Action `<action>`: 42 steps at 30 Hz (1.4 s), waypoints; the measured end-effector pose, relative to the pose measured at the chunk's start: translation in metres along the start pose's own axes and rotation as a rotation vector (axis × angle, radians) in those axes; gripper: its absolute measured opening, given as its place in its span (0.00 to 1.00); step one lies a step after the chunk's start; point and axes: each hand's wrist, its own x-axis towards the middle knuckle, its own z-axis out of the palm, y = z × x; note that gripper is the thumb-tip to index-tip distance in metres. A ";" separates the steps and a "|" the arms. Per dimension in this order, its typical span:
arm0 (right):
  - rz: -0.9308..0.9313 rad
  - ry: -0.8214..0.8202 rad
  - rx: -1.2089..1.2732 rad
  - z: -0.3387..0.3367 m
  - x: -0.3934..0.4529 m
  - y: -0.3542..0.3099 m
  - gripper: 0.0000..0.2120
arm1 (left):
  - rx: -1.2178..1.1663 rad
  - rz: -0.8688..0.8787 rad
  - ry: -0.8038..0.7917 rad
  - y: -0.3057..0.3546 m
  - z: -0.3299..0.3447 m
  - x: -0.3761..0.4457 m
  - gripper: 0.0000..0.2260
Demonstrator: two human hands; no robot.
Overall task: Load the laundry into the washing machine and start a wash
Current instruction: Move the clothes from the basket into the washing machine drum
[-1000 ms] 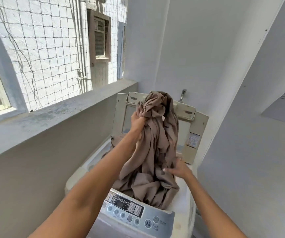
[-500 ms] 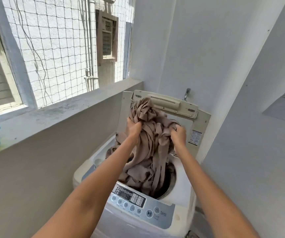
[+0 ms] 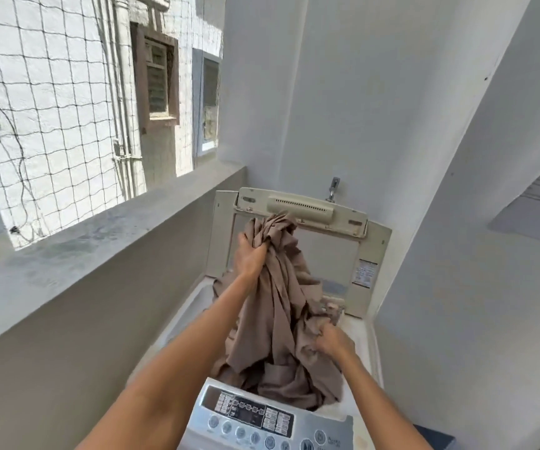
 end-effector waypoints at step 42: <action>0.246 -0.082 0.136 -0.013 -0.019 -0.001 0.23 | -0.002 0.097 -0.137 0.000 -0.012 0.031 0.19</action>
